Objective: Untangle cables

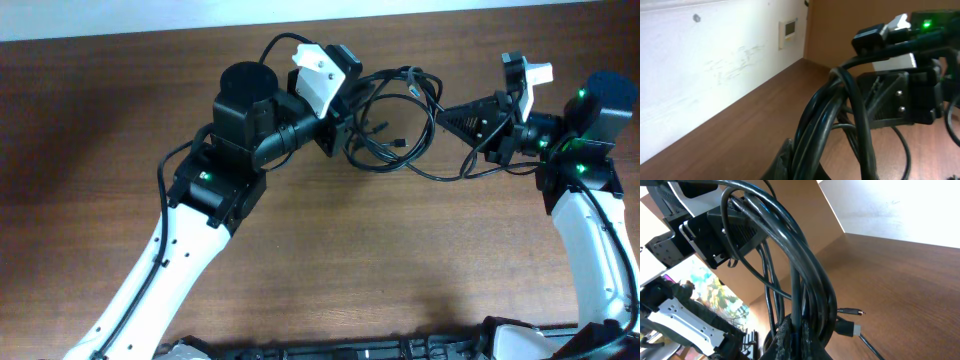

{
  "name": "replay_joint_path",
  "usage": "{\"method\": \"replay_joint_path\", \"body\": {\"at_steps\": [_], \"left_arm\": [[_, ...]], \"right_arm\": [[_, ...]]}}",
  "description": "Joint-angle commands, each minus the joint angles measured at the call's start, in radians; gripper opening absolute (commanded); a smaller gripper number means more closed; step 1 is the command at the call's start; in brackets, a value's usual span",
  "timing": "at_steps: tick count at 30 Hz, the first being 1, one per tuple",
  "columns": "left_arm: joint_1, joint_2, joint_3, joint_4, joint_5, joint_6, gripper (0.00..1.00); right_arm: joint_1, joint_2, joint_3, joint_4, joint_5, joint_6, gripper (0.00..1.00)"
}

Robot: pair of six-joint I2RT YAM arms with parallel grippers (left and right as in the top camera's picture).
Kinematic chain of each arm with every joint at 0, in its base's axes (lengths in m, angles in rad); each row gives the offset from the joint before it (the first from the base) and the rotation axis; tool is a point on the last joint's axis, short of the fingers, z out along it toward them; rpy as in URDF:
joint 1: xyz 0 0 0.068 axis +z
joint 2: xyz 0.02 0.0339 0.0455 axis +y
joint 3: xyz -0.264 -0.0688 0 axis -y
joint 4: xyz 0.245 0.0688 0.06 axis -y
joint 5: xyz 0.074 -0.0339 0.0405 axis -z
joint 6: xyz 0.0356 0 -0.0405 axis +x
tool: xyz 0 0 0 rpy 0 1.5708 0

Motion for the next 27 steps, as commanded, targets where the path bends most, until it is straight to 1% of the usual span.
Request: {"method": "replay_joint_path", "body": {"at_steps": [1,3,6,11,14,16,20,23,25,27], "left_arm": [[-0.001,-0.004,0.016,-0.009,-0.098,-0.003,0.00],[-0.001,-0.008,0.016,-0.014,-0.126,-0.003,0.00],[-0.001,-0.024,0.016,-0.013,-0.175,-0.003,0.00],[-0.001,-0.085,0.016,-0.023,-0.253,-0.002,0.00],[-0.001,-0.135,0.016,-0.023,-0.310,-0.002,0.00],[-0.001,-0.167,0.016,-0.023,-0.357,0.002,0.00],[-0.001,-0.209,0.016,-0.027,-0.368,0.021,0.00],[-0.001,-0.224,0.016,-0.033,-0.369,0.034,0.00],[-0.001,-0.226,0.016,-0.027,-0.380,0.036,0.00],[-0.001,-0.225,0.016,-0.028,-0.379,0.036,0.00]], "right_arm": [[0.005,-0.004,0.000,0.003,-0.015,-0.002,0.04],[0.003,-0.002,0.000,0.003,0.003,-0.004,0.04],[-0.012,0.000,-0.001,-0.006,0.008,-0.059,0.04],[-0.101,0.003,-0.003,-0.078,0.073,-0.064,0.04],[-0.150,0.005,-0.003,-0.203,0.124,-0.132,0.04],[-0.169,0.005,-0.003,-0.320,0.167,-0.217,0.04],[-0.173,0.005,-0.003,-0.556,0.338,-0.373,0.04],[-0.172,0.005,-0.003,-0.668,0.412,-0.461,0.04],[-0.172,0.005,-0.003,-0.731,0.484,-0.476,0.04],[-0.172,0.005,-0.003,-0.754,0.499,-0.500,0.04]]}}
